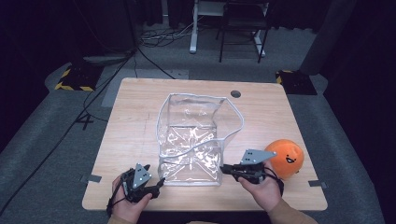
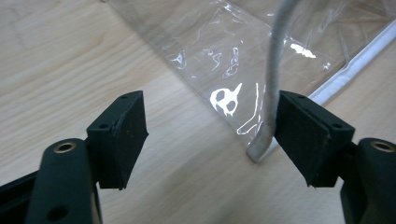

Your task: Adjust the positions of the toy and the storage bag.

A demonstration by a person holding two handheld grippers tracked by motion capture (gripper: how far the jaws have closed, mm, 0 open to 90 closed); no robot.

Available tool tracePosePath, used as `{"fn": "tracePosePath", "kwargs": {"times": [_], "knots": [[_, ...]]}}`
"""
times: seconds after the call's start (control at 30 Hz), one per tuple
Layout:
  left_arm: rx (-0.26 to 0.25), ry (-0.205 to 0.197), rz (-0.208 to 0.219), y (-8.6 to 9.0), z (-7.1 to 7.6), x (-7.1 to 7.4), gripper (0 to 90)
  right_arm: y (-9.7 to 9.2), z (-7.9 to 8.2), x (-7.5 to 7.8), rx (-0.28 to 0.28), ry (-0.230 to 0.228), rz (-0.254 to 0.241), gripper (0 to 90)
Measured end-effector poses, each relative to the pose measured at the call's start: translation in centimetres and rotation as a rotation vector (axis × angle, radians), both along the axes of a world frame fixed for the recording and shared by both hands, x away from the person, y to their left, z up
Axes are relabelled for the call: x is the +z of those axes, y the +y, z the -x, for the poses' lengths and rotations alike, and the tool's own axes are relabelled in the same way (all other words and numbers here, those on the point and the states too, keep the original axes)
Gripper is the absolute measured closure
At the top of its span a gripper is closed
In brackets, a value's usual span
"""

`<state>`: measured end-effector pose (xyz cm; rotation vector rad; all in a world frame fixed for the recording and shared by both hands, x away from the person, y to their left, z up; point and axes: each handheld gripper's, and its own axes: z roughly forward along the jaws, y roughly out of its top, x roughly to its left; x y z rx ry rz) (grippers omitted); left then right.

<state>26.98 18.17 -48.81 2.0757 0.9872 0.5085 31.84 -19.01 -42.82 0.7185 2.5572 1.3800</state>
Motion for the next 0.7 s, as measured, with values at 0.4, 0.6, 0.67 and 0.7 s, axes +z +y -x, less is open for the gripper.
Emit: {"fn": "tracePosePath", "kwargs": {"times": [0.4, 0.6, 0.67, 0.7], "knots": [[-0.150, 0.016, -0.011, -3.0, 2.1, 0.4, 25.3, -3.8, 3.6, 0.4, -0.032, 0.031, 0.023, 88.1], [-0.228, 0.071, 0.044, -3.7, 3.0, 0.4, 25.1, -5.4, 4.7, 0.4, -0.063, 0.044, 0.017, 88.1], [-0.228, 0.052, 0.019, -3.8, 3.3, 0.6, 25.0, -5.8, 5.1, 0.4, -0.067, 0.051, 0.014, 88.1], [-0.227, 0.047, 0.015, -3.7, 3.4, 0.7, 25.0, -5.9, 5.3, 0.4, -0.068, 0.051, 0.015, 88.1]]}}
